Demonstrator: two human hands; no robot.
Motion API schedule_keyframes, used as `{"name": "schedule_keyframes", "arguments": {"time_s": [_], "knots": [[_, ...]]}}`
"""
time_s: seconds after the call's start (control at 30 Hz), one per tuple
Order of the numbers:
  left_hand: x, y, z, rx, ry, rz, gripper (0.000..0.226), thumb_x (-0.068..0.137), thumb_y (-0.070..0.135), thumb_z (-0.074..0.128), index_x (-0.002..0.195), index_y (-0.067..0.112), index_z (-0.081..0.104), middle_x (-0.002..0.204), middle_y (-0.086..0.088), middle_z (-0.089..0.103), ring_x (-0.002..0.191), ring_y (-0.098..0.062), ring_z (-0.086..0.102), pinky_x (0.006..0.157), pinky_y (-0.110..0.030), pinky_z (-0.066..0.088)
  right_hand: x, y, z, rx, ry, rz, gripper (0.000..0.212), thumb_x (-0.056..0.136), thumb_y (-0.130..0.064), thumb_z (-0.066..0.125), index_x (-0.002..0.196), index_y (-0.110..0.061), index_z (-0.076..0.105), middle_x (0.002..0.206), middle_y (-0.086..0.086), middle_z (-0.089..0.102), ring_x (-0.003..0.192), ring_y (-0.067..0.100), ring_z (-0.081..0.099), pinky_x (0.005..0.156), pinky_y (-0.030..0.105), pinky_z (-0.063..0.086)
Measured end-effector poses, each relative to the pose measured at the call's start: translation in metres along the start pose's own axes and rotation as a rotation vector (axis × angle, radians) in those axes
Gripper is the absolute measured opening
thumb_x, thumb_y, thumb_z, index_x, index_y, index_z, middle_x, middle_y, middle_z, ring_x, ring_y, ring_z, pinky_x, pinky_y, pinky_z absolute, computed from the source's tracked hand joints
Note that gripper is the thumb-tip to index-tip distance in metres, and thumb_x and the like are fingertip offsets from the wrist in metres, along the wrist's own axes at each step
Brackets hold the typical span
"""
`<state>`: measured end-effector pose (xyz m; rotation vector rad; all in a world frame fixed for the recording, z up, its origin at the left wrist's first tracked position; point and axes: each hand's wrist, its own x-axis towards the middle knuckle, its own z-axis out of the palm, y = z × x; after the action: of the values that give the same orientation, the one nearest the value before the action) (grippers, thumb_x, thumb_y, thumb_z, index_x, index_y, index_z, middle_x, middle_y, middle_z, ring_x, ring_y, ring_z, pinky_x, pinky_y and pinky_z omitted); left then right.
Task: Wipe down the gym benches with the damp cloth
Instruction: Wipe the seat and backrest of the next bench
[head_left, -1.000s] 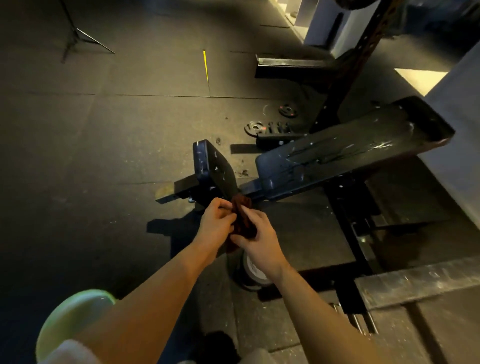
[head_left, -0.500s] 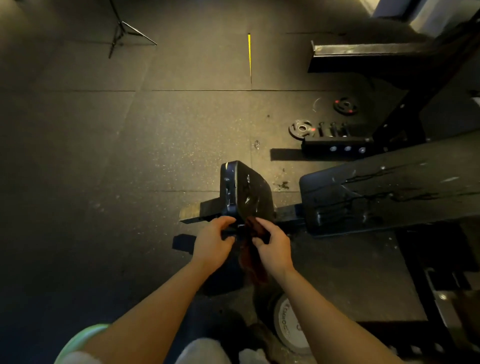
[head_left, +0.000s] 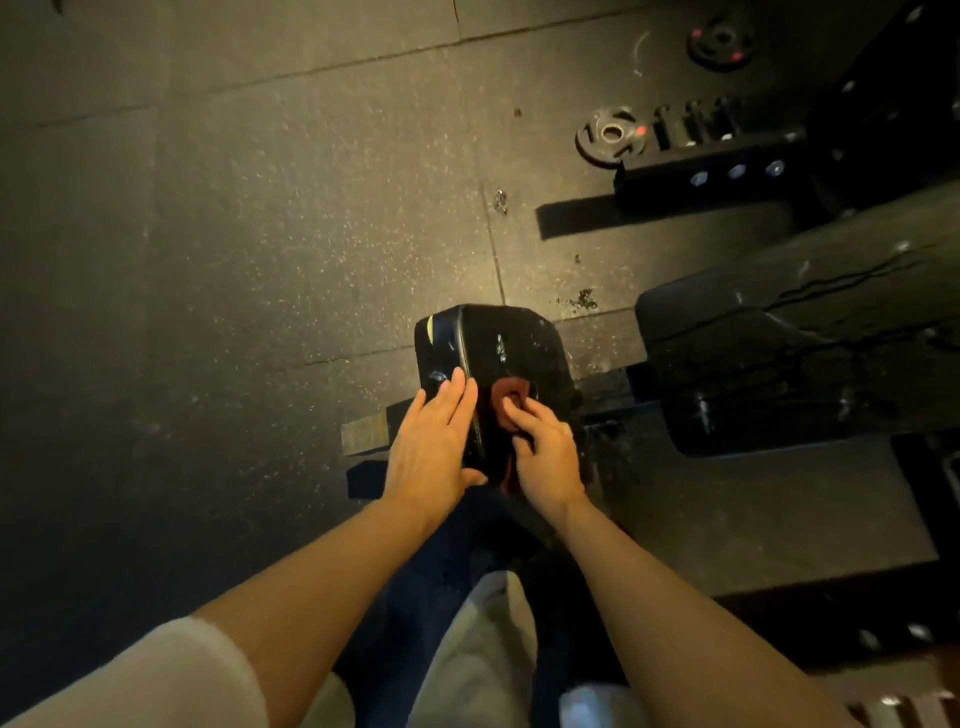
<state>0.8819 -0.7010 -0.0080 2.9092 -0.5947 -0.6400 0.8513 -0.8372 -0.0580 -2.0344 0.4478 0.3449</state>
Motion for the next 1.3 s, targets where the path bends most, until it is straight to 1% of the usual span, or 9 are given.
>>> {"name": "schedule_keyframes", "arguments": {"time_s": [0.1, 0.23, 0.4, 0.57, 0.73, 0.87, 1.07, 1.23, 1.3], "knots": [[0.004, -0.002, -0.001, 0.059, -0.005, 0.020, 0.106, 0.080, 0.046, 0.071, 0.154, 0.012, 0.003, 0.162, -0.007, 0.003, 0.149, -0.018, 0.007, 0.121, -0.035, -0.003, 0.003, -0.009, 0.001, 0.038, 0.029, 0.049, 0.046, 0.091, 0.005, 0.051, 0.132, -0.013, 0.056, 0.143, 0.005, 0.047, 0.132, 0.021, 0.040, 0.106, 0.015, 0.022], [0.008, -0.003, -0.003, 0.043, -0.016, 0.018, 0.106, 0.077, 0.045, 0.074, 0.154, 0.013, 0.008, 0.162, -0.007, 0.010, 0.148, -0.015, 0.013, 0.121, -0.034, -0.006, -0.020, -0.011, 0.004, 0.016, -0.018, -0.064, 0.049, 0.090, 0.006, 0.052, 0.133, -0.018, 0.056, 0.140, -0.001, 0.044, 0.127, 0.007, 0.033, 0.102, 0.004, 0.017], [0.011, 0.001, -0.007, 0.106, -0.043, 0.003, 0.104, 0.080, 0.046, 0.071, 0.153, 0.013, 0.005, 0.162, -0.007, 0.007, 0.147, -0.016, 0.015, 0.120, -0.034, -0.006, 0.012, -0.010, -0.008, 0.075, -0.044, 0.110, 0.042, 0.088, 0.007, 0.053, 0.126, -0.010, 0.062, 0.136, 0.003, 0.052, 0.129, 0.017, 0.046, 0.105, 0.015, 0.027], [0.009, 0.005, -0.006, 0.042, -0.037, -0.047, 0.100, 0.082, 0.031, 0.072, 0.154, 0.014, 0.004, 0.162, -0.007, 0.004, 0.148, -0.016, 0.009, 0.117, -0.031, -0.012, -0.017, -0.023, -0.008, 0.094, -0.125, -0.147, 0.044, 0.090, 0.003, 0.056, 0.131, -0.012, 0.057, 0.127, -0.010, 0.045, 0.122, 0.003, 0.042, 0.105, 0.009, 0.025], [0.010, 0.017, -0.008, 0.001, -0.058, -0.149, 0.102, 0.080, 0.028, 0.075, 0.154, 0.015, 0.006, 0.162, -0.006, 0.004, 0.148, -0.017, 0.009, 0.113, -0.029, -0.016, 0.023, 0.012, -0.019, 0.095, -0.165, 0.152, 0.043, 0.093, 0.000, 0.053, 0.135, -0.007, 0.052, 0.137, 0.007, 0.043, 0.129, 0.020, 0.043, 0.103, 0.011, 0.024], [0.010, 0.023, -0.012, -0.027, -0.043, -0.187, 0.098, 0.080, 0.018, 0.075, 0.153, 0.014, 0.009, 0.162, -0.007, 0.008, 0.148, -0.019, 0.010, 0.112, -0.028, -0.017, -0.001, -0.015, -0.021, 0.154, -0.247, -0.093, 0.041, 0.092, -0.003, 0.054, 0.133, -0.010, 0.055, 0.128, 0.001, 0.044, 0.118, 0.008, 0.044, 0.106, 0.013, 0.031], [0.008, 0.010, -0.005, -0.087, 0.029, -0.116, 0.100, 0.072, 0.024, 0.082, 0.152, 0.014, 0.021, 0.158, -0.009, 0.021, 0.145, -0.020, 0.025, 0.115, -0.032, -0.010, 0.025, -0.020, -0.016, 0.266, -0.107, 0.080, 0.035, 0.091, 0.004, 0.053, 0.123, -0.007, 0.061, 0.118, -0.002, 0.045, 0.113, 0.009, 0.050, 0.106, 0.018, 0.036], [0.006, -0.006, 0.014, -0.087, 0.132, -0.023, 0.111, 0.052, 0.025, 0.093, 0.146, 0.011, 0.035, 0.146, -0.011, 0.045, 0.131, -0.021, 0.048, 0.117, -0.044, 0.009, 0.011, -0.031, -0.004, 0.258, -0.085, -0.168, 0.039, 0.092, 0.005, 0.053, 0.128, -0.006, 0.058, 0.123, -0.001, 0.045, 0.113, -0.005, 0.046, 0.099, 0.002, 0.030], [0.007, -0.010, 0.018, -0.096, 0.162, 0.005, 0.113, 0.045, 0.032, 0.095, 0.143, 0.011, 0.042, 0.145, -0.011, 0.047, 0.129, -0.021, 0.050, 0.116, -0.046, 0.011, 0.042, -0.025, -0.007, 0.165, -0.067, -0.163, 0.041, 0.092, 0.005, 0.052, 0.132, -0.004, 0.055, 0.125, 0.003, 0.043, 0.118, 0.006, 0.047, 0.097, -0.003, 0.023]]}}
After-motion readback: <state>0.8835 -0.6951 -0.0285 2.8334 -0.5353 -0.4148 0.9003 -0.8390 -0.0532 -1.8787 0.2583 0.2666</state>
